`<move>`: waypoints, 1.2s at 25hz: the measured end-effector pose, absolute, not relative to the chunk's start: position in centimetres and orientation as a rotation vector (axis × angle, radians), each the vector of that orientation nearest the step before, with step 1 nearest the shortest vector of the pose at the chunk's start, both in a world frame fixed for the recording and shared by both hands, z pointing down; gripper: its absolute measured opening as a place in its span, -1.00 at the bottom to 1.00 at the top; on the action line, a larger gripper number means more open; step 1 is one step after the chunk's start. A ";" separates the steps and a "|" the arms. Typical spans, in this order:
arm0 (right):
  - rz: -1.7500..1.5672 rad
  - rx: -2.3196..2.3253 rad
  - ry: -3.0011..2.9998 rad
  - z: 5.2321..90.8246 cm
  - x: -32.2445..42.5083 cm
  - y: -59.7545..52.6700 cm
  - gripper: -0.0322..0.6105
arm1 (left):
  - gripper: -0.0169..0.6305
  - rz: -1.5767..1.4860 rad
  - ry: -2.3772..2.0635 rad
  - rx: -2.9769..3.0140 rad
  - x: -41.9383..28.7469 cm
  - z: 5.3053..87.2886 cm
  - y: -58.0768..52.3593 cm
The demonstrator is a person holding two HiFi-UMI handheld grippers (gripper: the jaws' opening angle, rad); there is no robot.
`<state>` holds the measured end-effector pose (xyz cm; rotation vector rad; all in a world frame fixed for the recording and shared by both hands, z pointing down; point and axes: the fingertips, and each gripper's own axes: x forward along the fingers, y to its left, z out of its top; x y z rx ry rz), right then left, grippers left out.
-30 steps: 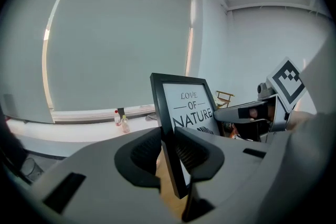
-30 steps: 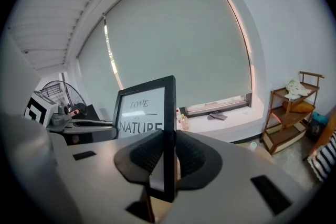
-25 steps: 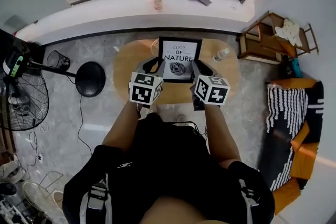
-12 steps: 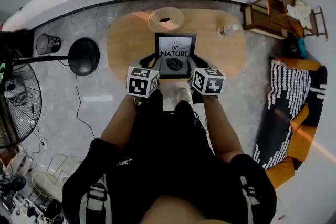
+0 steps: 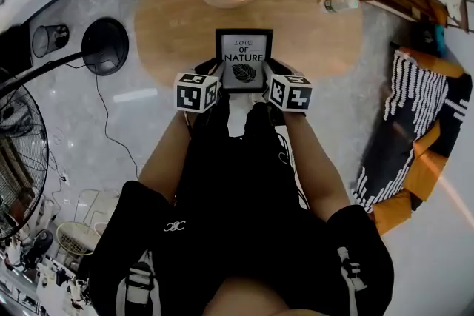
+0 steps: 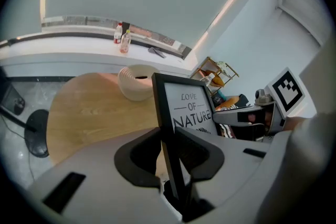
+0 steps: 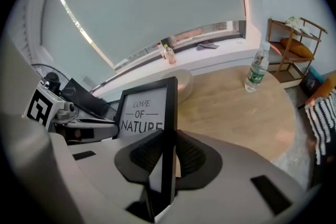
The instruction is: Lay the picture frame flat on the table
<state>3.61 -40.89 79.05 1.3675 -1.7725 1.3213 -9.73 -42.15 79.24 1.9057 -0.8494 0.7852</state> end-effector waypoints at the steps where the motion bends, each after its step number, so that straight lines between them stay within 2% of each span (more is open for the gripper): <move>1: 1.343 1.357 -1.759 80.4 3.6 -40.8 -0.61 | -0.65 0.779 -0.840 1.889 -9.8 80.5 -42.1; 17: 1.472 1.219 -1.559 98.9 2.3 -40.8 -0.61 | -0.65 0.846 -0.756 1.664 -11.4 99.4 -41.4; 30: 1.435 1.226 -1.459 106.2 1.7 -39.8 -0.61 | -0.64 0.872 -0.724 1.602 -11.9 106.5 -40.8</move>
